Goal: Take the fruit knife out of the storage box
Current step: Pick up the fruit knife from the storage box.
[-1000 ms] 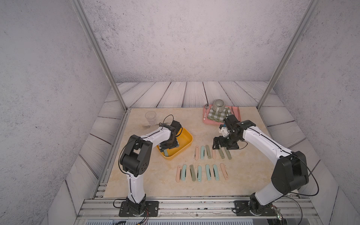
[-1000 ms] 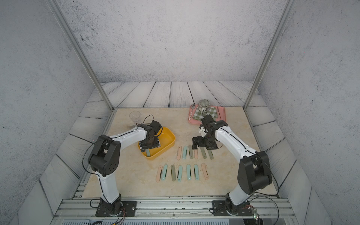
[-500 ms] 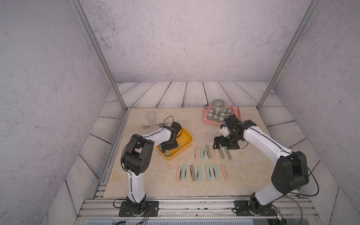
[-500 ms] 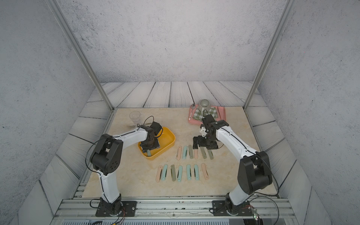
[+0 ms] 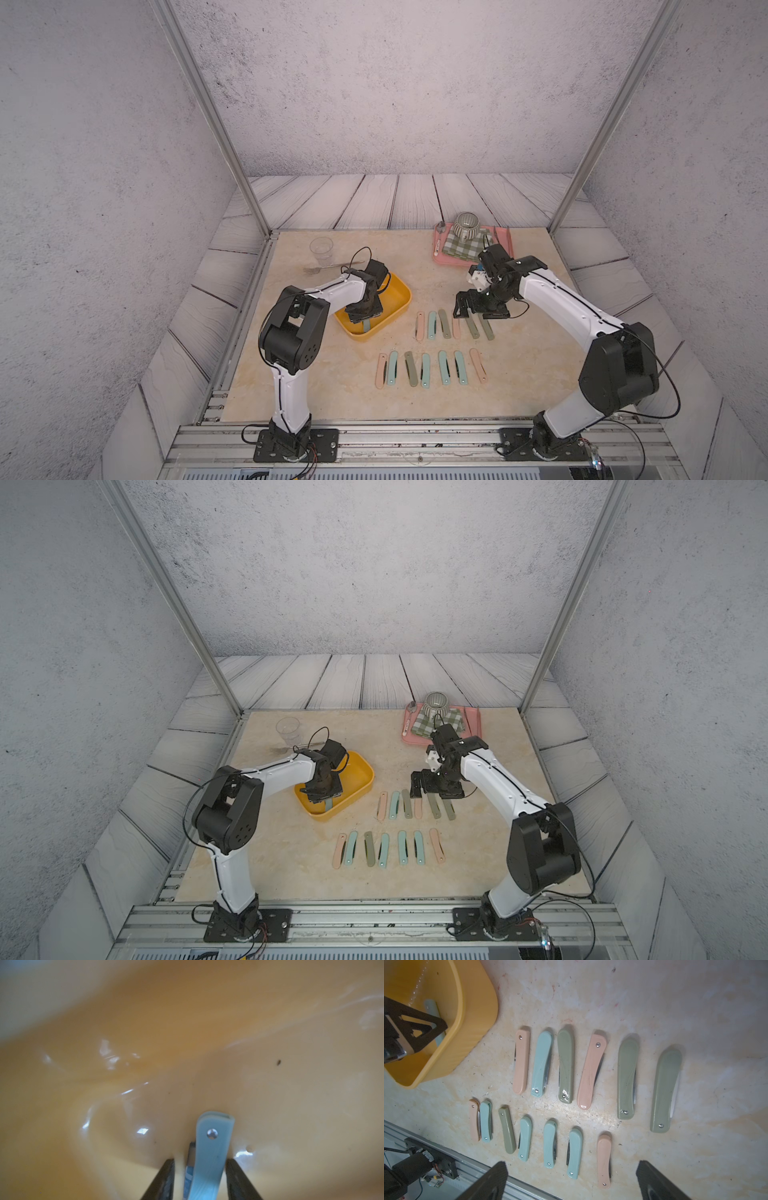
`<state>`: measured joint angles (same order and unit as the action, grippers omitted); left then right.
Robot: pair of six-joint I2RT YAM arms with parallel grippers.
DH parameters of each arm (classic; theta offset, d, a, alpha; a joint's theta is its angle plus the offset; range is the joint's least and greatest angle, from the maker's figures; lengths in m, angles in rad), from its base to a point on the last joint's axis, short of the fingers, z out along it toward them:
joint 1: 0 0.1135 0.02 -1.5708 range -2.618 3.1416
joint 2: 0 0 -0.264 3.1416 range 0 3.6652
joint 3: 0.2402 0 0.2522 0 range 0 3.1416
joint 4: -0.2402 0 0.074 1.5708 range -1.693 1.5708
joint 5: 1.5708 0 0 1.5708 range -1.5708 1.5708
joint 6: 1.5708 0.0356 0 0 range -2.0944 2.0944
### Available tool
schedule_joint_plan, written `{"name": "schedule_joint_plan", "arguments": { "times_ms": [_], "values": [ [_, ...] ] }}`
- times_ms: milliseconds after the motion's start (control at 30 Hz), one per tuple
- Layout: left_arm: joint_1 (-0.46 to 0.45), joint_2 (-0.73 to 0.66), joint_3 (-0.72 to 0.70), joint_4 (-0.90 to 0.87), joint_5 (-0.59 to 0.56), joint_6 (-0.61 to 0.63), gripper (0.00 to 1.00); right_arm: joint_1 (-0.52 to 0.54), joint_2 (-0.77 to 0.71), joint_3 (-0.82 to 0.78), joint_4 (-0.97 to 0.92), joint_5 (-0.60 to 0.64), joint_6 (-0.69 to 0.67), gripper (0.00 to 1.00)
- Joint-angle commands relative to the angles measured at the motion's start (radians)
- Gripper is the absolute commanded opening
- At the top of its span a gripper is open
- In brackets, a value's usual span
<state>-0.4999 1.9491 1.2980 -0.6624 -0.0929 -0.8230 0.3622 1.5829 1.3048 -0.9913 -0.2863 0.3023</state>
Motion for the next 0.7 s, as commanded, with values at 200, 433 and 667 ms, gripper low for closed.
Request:
{"name": "schedule_joint_plan", "arguments": {
  "times_ms": [200, 433, 667],
  "values": [
    [-0.006, -0.012, -0.016, -0.008, 0.001, 0.020, 0.29, -0.006, 0.007, 0.008, -0.005, -0.014, 0.001, 0.99],
    [-0.008, -0.034, 0.001, -0.017, 0.001, 0.046, 0.28, -0.005, 0.010, 0.017, -0.004, -0.019, -0.003, 0.99],
    [-0.011, -0.068, 0.018, -0.033, -0.014, 0.070, 0.28, -0.005, 0.018, 0.021, 0.004, -0.031, -0.002, 0.99]
  ]
}}
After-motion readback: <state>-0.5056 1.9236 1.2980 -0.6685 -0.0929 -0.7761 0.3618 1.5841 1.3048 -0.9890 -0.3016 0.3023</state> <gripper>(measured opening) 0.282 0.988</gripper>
